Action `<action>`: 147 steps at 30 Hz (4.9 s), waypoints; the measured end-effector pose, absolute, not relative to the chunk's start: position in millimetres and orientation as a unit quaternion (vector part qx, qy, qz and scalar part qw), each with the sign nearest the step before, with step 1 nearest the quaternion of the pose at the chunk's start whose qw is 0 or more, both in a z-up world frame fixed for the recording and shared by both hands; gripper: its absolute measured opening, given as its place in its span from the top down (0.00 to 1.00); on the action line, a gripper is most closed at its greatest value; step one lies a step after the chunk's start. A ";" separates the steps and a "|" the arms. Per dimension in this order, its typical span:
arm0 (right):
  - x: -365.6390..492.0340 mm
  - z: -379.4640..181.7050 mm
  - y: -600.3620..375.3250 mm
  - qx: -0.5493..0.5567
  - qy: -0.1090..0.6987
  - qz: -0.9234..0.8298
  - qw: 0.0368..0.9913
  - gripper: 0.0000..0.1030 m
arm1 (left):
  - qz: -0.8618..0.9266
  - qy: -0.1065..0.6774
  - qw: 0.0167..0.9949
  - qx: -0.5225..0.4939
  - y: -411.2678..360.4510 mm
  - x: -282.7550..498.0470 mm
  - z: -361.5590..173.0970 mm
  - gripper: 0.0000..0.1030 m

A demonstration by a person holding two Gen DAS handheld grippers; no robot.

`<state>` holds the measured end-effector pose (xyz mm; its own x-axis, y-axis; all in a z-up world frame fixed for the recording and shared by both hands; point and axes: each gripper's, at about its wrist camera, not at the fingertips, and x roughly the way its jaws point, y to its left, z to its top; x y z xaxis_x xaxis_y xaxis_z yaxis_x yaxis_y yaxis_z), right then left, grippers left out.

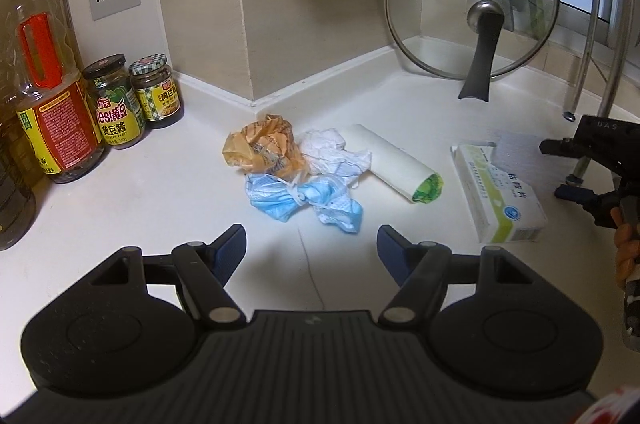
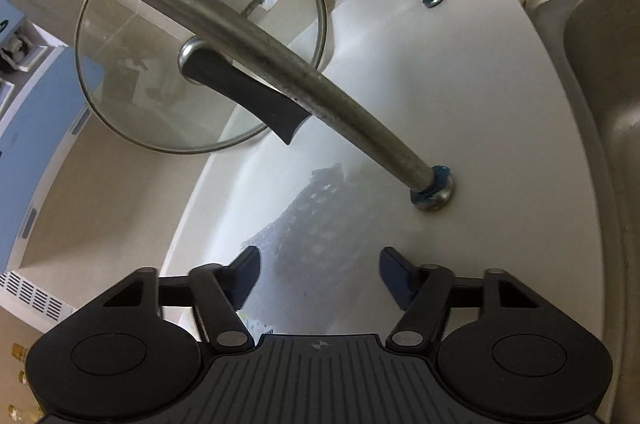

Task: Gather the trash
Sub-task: 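Grasp the bubble wrap with the right gripper while the left grasps the orange wrapper, then carry the orange wrapper and bubble wrap down over the trash bin, then open the left gripper to drop the wrapper while the right drops the bubble wrap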

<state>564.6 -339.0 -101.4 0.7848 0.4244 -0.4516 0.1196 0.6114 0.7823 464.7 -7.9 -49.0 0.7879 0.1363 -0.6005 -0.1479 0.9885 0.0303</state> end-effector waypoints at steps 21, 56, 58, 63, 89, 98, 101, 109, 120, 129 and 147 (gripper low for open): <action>548.2 -35.4 -264.9 0.243 0.226 0.206 0.921 0.85 | 0.088 0.287 0.954 0.017 16.0 504.2 -42.7 0.33; 551.1 -34.2 -221.4 0.165 0.245 0.220 0.930 0.85 | 0.082 0.266 0.960 -0.005 44.5 545.0 -55.2 0.58; 545.7 -30.7 -224.9 0.168 0.240 0.222 0.930 0.85 | 0.082 0.258 0.963 -0.009 43.4 536.3 -47.0 0.58; 527.6 -19.5 -231.9 0.172 0.228 0.233 0.930 0.85 | 0.082 0.253 0.964 -0.009 35.4 509.6 -27.1 0.58; 347.6 -2.9 -274.5 0.142 0.255 0.334 0.896 0.85 | 0.099 0.277 0.954 -0.059 -41.8 296.8 -14.9 0.58; 293.5 -26.1 -259.5 0.102 0.286 0.382 0.873 0.85 | 0.120 0.307 0.942 -0.071 -56.5 239.8 -35.8 0.58; 278.8 -37.8 -251.9 0.085 0.300 0.394 0.865 0.85 | 0.125 0.318 0.937 -0.072 -58.3 225.6 -44.6 0.58; 255.6 -82.1 -221.1 0.012 0.342 0.410 0.846 0.85 | 0.142 0.369 0.914 -0.090 -58.1 197.9 -85.2 0.58; 247.4 -153.8 -188.2 -0.076 0.405 0.409 0.814 0.85 | 0.131 0.441 0.882 -0.105 -45.4 198.6 -153.0 0.58; 271.0 -202.3 -171.0 -0.096 0.450 0.369 0.807 0.85 | 0.103 0.488 0.859 -0.118 -27.9 221.3 -211.6 0.58; 292.6 -240.5 -163.1 -0.088 0.477 0.334 0.808 0.85 | 0.085 0.512 0.847 -0.118 -16.7 249.9 -264.7 0.33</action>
